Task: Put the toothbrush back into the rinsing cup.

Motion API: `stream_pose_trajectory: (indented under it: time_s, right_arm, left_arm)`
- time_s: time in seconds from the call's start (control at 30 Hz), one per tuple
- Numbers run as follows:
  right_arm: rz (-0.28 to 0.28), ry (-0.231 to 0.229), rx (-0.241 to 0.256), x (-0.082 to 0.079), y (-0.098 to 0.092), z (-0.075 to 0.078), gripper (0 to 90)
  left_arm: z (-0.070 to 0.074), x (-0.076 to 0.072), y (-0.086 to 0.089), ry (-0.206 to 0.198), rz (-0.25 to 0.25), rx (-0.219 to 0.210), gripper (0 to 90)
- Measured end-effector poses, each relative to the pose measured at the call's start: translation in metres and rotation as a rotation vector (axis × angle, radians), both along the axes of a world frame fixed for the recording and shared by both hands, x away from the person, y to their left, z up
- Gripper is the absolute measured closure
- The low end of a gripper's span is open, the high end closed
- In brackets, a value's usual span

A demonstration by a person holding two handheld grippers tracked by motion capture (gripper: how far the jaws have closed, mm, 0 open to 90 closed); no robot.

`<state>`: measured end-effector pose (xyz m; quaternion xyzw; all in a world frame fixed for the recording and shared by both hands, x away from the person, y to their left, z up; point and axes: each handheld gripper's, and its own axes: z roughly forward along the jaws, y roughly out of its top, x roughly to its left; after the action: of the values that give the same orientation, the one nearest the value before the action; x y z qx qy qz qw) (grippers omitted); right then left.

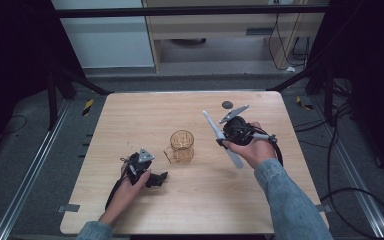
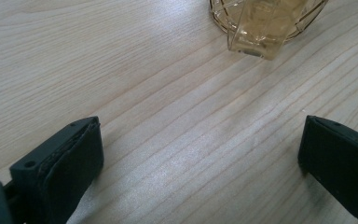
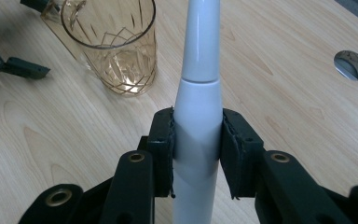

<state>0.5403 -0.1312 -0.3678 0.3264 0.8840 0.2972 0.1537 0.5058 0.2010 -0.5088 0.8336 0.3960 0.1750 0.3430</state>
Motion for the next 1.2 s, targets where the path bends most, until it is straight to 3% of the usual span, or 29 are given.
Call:
stream_pose_trajectory:
  time_s: [0.67,1.2]
  right_arm:
    - [0.005,-0.099,0.067,-0.007,0.018,0.014,67.0]
    - [-0.001,-0.147,0.122,-0.005,0.030,0.025,67.0]
  left_arm:
    - [0.000,0.000,0.000,0.000,-0.001,0.001,0.0]
    - [0.000,0.000,0.000,-0.001,0.002,-0.002,0.0]
